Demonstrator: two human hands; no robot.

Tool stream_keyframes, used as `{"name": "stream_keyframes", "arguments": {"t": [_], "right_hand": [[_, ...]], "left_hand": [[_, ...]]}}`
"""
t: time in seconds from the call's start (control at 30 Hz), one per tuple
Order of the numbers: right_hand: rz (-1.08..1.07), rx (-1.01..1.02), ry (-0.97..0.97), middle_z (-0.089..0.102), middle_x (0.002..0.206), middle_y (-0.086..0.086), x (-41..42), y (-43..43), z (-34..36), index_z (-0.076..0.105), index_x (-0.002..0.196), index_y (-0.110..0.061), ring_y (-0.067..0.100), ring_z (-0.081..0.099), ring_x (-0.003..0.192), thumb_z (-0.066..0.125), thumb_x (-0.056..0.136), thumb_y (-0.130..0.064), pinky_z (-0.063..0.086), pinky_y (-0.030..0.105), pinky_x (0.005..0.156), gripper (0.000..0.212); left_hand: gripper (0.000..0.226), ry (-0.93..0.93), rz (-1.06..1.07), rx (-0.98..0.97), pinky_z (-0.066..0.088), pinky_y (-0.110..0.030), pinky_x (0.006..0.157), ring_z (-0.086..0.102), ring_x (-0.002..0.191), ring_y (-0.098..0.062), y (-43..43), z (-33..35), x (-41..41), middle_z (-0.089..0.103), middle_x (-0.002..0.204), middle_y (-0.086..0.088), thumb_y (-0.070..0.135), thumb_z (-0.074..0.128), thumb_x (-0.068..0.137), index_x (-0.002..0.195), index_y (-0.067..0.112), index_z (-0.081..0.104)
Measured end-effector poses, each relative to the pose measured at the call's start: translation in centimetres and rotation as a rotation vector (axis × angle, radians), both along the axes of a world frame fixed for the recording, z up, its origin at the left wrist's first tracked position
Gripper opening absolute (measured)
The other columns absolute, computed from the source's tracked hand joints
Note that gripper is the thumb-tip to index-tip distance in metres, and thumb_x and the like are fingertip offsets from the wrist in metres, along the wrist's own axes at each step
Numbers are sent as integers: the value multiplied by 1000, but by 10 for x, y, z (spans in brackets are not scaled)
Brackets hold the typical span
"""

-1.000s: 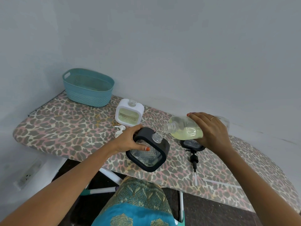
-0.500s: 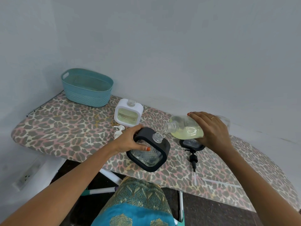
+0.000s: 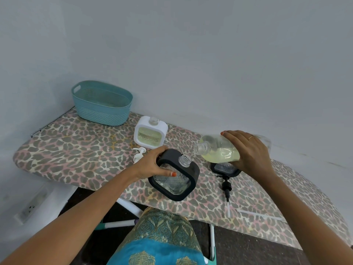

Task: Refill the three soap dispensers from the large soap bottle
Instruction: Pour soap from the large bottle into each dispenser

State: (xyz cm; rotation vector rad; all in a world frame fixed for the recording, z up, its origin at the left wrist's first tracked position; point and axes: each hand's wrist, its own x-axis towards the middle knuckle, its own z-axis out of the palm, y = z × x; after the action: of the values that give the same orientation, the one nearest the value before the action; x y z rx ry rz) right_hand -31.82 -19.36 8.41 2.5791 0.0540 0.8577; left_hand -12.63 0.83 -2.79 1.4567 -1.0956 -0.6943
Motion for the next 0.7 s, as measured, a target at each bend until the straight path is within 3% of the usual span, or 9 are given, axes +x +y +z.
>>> {"name": "stream_keyframes", "arguments": {"t": [0.7], "right_hand": [[12, -8, -20, 70, 104, 9, 1, 0, 3, 48, 115, -14, 28, 68, 90, 88, 54, -22, 52, 33, 70, 74]], "left_hand": [[93, 23, -9, 1, 50, -31, 92, 60, 102, -23, 1, 0, -2, 60, 110, -19, 62, 80, 44, 112, 5, 52]]}}
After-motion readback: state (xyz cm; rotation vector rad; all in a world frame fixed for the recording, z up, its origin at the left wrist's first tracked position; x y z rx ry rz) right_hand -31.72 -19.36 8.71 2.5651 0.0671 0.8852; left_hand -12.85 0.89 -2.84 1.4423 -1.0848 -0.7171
